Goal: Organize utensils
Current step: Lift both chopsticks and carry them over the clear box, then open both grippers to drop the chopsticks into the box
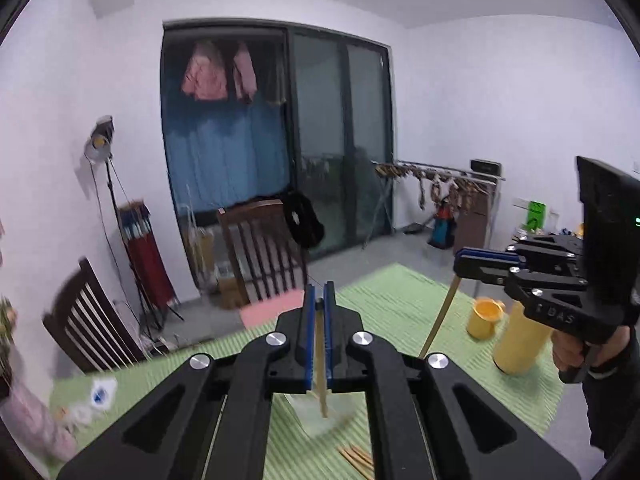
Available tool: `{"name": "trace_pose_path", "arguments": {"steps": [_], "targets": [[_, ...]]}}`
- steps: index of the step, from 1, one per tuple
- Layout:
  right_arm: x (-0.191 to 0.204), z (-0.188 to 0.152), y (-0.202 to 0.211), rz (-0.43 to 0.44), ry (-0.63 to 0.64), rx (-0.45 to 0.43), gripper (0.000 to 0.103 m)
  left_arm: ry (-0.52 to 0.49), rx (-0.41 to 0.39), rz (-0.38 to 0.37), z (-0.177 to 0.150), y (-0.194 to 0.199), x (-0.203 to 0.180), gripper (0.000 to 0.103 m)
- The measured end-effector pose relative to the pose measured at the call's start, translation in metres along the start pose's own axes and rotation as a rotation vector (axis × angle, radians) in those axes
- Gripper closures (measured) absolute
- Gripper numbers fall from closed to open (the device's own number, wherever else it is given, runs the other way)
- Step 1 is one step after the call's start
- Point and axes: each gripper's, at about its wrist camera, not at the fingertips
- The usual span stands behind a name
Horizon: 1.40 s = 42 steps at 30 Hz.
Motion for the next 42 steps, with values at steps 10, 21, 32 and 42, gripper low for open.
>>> {"name": "trace_pose_path", "arguments": {"steps": [10,21,32,42], "targets": [[-0.037,0.032,-0.098,-0.009,-0.034,-0.001,0.096,0.016,0.094,0.039,0.034,-0.108,0.034,0.102],[-0.051,-0.032,-0.236,0.054,-0.134,0.238,0.096,0.076,0.316,0.066,-0.024,-0.244,0.082,0.102],[-0.07,-0.074,-0.293,0.208,-0.239,0.56,0.096,0.153,0.484,0.05,-0.055,-0.295,0.119,0.102],[-0.076,-0.063,-0.266,0.186,-0.214,0.633,0.095,0.185,0.519,0.069,-0.05,-0.272,0.114,0.076]]}}
Point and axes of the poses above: each gripper's, at about its wrist camera, not at the fingertips, and y roughly against the way its jaws point, x to its left, z to its top, and after that the axes turned 13 degrees about y, right-handed
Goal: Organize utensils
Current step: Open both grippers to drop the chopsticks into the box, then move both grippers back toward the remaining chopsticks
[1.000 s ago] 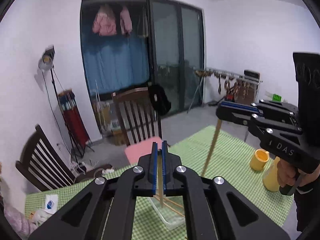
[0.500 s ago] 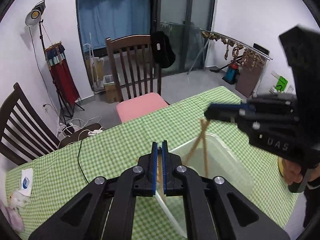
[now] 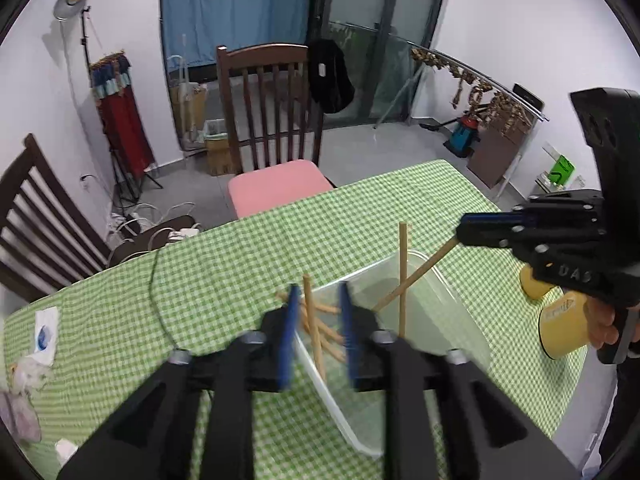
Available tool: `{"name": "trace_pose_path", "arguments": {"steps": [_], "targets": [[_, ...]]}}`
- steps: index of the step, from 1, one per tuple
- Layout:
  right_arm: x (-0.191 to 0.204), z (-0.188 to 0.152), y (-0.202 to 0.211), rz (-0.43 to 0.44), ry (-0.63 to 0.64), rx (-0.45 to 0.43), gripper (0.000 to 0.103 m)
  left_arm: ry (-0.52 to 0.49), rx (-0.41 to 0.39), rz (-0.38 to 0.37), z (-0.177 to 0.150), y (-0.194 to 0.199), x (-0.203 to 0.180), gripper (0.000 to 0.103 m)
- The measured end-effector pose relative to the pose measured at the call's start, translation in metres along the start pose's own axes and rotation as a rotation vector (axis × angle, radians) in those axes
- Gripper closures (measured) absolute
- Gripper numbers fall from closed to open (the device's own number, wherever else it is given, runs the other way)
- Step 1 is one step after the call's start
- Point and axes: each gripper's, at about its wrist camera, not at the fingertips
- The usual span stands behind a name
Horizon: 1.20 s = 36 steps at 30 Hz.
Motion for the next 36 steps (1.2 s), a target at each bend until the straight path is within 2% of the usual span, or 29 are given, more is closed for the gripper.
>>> {"name": "trace_pose_path", "arguments": {"steps": [4,5,8,10,12,13,14,19,20,21,24,28,31,34,36], "targets": [[0.0,-0.011,0.037,-0.044,-0.015,-0.042,0.095,-0.015,-0.025,0.023,-0.012,0.035,-0.006,0.062],[0.002,-0.015,0.047,-0.057,-0.012,-0.051,0.095,-0.017,-0.036,0.024,-0.017,0.047,-0.007,0.055],[0.009,-0.032,0.071,-0.08,-0.006,-0.07,0.095,-0.008,-0.086,0.037,-0.037,0.078,-0.009,0.042],[0.015,-0.045,0.089,-0.101,0.003,-0.077,0.093,-0.001,-0.094,0.058,-0.052,0.095,-0.011,0.04],[0.021,-0.056,0.104,-0.118,0.006,-0.091,0.072,0.0,-0.093,0.066,-0.064,0.108,-0.014,0.036],[0.024,-0.06,0.111,-0.126,0.009,-0.1,0.054,0.003,-0.101,0.066,-0.073,0.119,-0.016,0.034],[0.029,-0.068,0.122,-0.142,0.016,-0.124,0.045,0.008,-0.109,0.064,-0.079,0.127,-0.017,0.028],[0.048,-0.095,0.156,-0.16,0.029,-0.173,0.043,0.038,-0.151,0.052,-0.117,0.167,-0.019,0.023],[0.053,-0.099,0.159,-0.163,0.034,-0.179,0.041,0.054,-0.16,0.055,-0.126,0.174,-0.019,0.018],[0.057,-0.106,0.163,-0.164,0.04,-0.187,0.04,0.079,-0.182,0.053,-0.136,0.181,-0.018,0.014],[0.069,-0.12,0.169,-0.15,0.046,-0.203,0.039,0.135,-0.243,0.038,-0.164,0.193,-0.013,0.013],[0.086,-0.146,0.163,-0.149,0.07,-0.192,0.036,0.179,-0.252,0.0,-0.214,0.19,-0.005,0.013],[0.096,-0.166,0.155,-0.137,0.067,-0.207,0.036,0.197,-0.285,0.025,-0.247,0.185,0.005,0.013],[0.112,-0.194,0.143,-0.185,0.066,-0.246,0.034,0.226,-0.33,0.067,-0.278,0.181,0.013,0.013],[0.122,-0.212,0.136,-0.183,0.068,-0.274,0.034,0.261,-0.363,0.086,-0.299,0.177,0.018,0.012]]}}
Point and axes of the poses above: each gripper's, at about its wrist camera, not at the fingertips, and y roughly against the way its jaws point, x to its left, z to its top, and after that the axes turned 13 degrees about y, right-handed
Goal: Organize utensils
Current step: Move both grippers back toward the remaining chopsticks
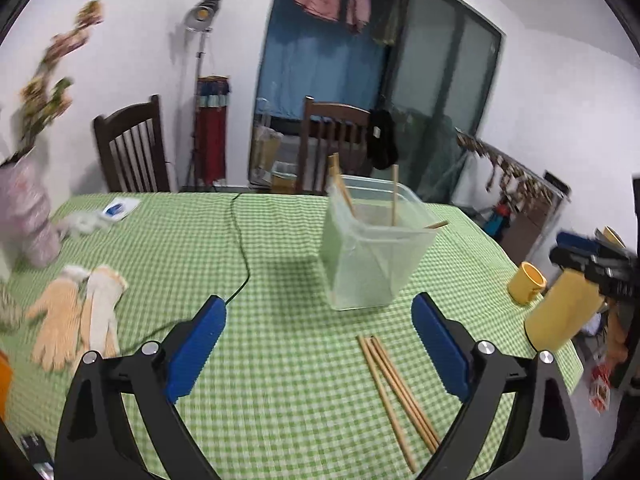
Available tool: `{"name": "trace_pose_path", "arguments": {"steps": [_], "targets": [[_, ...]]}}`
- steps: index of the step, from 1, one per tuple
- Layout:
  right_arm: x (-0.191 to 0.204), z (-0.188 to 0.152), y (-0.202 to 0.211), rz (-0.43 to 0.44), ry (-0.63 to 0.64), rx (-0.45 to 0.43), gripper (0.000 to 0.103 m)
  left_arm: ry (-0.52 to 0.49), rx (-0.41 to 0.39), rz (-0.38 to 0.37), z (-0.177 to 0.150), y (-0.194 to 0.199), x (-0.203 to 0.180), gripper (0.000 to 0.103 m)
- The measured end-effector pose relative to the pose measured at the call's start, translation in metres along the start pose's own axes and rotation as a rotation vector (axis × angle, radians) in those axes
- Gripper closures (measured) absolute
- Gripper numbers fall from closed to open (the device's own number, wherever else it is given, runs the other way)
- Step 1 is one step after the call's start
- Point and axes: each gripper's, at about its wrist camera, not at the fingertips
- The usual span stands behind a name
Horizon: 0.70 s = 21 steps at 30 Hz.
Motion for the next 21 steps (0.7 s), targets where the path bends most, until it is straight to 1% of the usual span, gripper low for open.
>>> {"name": "trace_pose_path", "arguments": {"steps": [3,5,7,9,10,11,12,13,15,17,19,21], "targets": [[0.017,-0.027,0.0,0.0,-0.009,-0.042,0.031,0.038,-0.023,0.002,-0.029,0.005,0.009,0.012],[0.028,-0.042,0.0,-0.002,-0.015,-0.065,0.028,0.028,-0.031,0.0,-0.047,0.005,0.009,0.012],[0.04,-0.062,-0.002,-0.007,-0.012,-0.083,0.027,0.001,-0.08,0.023,-0.074,0.009,0.006,0.012],[0.05,-0.079,0.0,-0.051,-0.016,-0.11,0.027,-0.02,-0.103,0.024,-0.095,0.012,0.002,0.012],[0.056,-0.088,0.002,-0.074,-0.012,-0.127,0.027,-0.029,-0.097,0.015,-0.107,0.014,0.001,0.012],[0.06,-0.095,0.004,-0.097,-0.012,-0.14,0.025,-0.033,-0.091,0.011,-0.116,0.014,0.0,0.012],[0.065,-0.103,0.007,-0.125,-0.014,-0.155,0.022,-0.034,-0.088,0.018,-0.125,0.015,0.001,0.011],[0.072,-0.115,0.01,-0.167,-0.012,-0.173,0.019,-0.043,-0.094,0.044,-0.136,0.016,0.0,0.011],[0.081,-0.133,0.015,-0.245,-0.005,-0.2,0.018,-0.075,-0.117,0.053,-0.153,0.021,-0.001,0.01],[0.091,-0.155,0.019,-0.269,-0.015,-0.205,0.018,-0.083,-0.118,0.051,-0.169,0.025,-0.003,0.01],[0.095,-0.174,0.02,-0.265,-0.044,-0.197,0.018,-0.086,-0.121,0.022,-0.186,0.029,-0.001,0.009],[0.104,-0.196,0.021,-0.272,-0.057,-0.186,0.018,-0.087,-0.141,0.024,-0.204,0.031,0.004,0.008]]}}
Point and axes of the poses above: each gripper's, at about its wrist camera, not at the fingertips, and y roughly against the way its jaws point, x to its left, z to its top, and after that the axes turned 13 degrees about y, right-handed
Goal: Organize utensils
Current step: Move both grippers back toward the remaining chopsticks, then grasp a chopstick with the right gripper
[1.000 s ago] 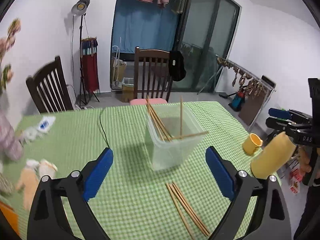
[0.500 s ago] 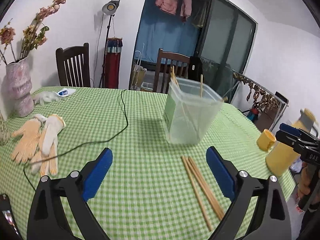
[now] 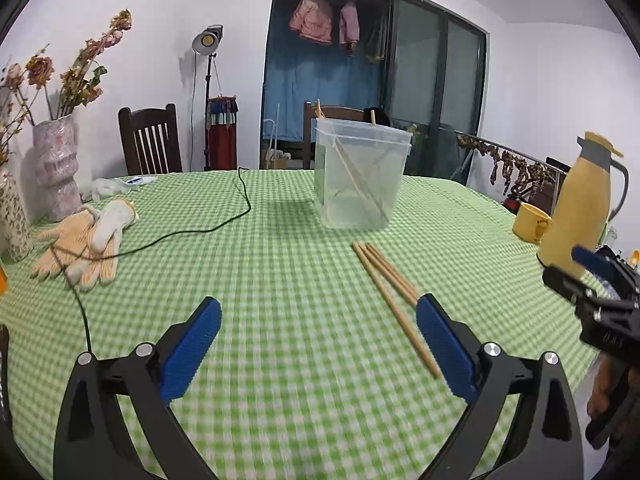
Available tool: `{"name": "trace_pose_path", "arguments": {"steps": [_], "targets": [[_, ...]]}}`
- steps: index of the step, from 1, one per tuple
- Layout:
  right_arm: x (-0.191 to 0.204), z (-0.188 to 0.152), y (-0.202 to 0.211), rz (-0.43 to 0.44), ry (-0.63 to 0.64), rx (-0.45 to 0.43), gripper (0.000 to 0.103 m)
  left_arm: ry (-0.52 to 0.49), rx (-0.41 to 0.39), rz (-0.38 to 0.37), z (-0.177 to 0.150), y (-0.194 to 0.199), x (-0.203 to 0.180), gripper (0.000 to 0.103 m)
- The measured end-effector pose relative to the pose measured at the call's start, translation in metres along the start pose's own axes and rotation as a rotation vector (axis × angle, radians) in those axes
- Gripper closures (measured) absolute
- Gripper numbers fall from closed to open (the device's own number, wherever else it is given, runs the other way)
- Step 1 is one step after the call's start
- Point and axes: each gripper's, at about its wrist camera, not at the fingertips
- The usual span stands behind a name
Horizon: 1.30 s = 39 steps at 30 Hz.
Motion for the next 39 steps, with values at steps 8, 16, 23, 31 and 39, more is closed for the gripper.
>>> {"name": "trace_pose_path", "arguments": {"steps": [8,16,23,31,39], "targets": [[0.025,-0.035,0.007,0.038,0.001,0.041,0.018,-0.009,0.021,-0.012,-0.037,0.006,0.008,0.008],[0.023,-0.036,0.007,0.016,0.0,0.051,0.018,-0.017,0.035,0.002,-0.035,0.002,0.004,0.008],[0.014,-0.029,-0.01,0.008,0.021,0.111,0.026,-0.023,0.094,0.049,-0.027,-0.014,0.011,0.008],[0.023,-0.022,-0.06,0.195,0.001,0.242,0.068,0.011,0.195,0.106,-0.02,-0.039,0.016,0.008],[0.038,-0.029,-0.078,0.237,0.018,0.296,0.08,0.022,0.208,0.134,-0.02,-0.048,0.021,0.008]]}}
Point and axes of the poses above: each gripper's, at about its wrist camera, not at the fingertips, and y roughly against the way its jaws point, x to its left, z to its top, and after that the axes turned 13 degrees about y, right-handed
